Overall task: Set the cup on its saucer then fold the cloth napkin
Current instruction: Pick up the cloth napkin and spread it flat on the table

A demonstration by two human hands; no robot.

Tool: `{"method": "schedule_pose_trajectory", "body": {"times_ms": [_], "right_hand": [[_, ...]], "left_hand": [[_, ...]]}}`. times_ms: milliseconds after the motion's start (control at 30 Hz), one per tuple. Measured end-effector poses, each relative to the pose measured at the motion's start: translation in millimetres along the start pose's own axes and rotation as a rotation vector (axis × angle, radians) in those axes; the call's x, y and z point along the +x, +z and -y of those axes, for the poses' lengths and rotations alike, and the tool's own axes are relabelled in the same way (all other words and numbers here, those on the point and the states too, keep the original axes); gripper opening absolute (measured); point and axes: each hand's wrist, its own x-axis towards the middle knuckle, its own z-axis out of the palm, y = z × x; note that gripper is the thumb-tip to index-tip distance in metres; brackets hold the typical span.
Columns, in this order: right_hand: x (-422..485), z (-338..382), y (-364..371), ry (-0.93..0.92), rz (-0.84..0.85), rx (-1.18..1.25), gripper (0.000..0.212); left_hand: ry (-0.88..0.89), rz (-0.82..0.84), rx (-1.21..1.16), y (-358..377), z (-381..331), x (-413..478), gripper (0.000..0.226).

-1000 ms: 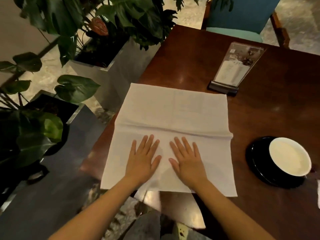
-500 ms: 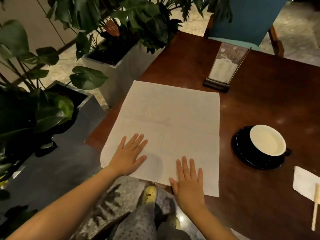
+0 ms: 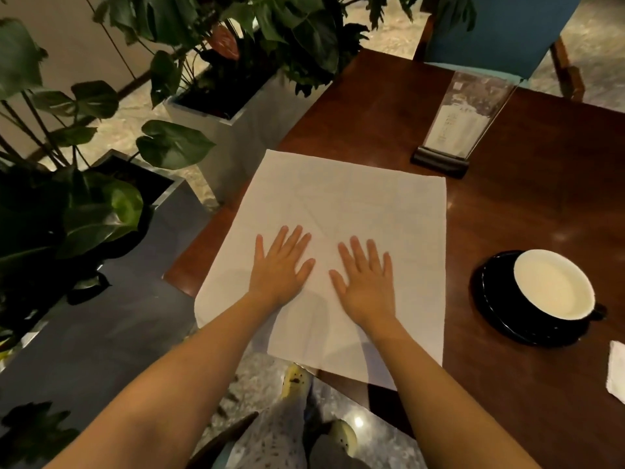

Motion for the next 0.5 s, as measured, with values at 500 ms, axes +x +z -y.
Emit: {"method": "schedule_pose_trajectory", "body": {"times_ms": [500], "right_hand": [[-46.2,-81.2,-22.3,0.144,0.056,-0.037,0.073]], "left_hand": [[-0.012,-0.04,-0.075,-4.5,68.1,-42.8,0.064]]}}
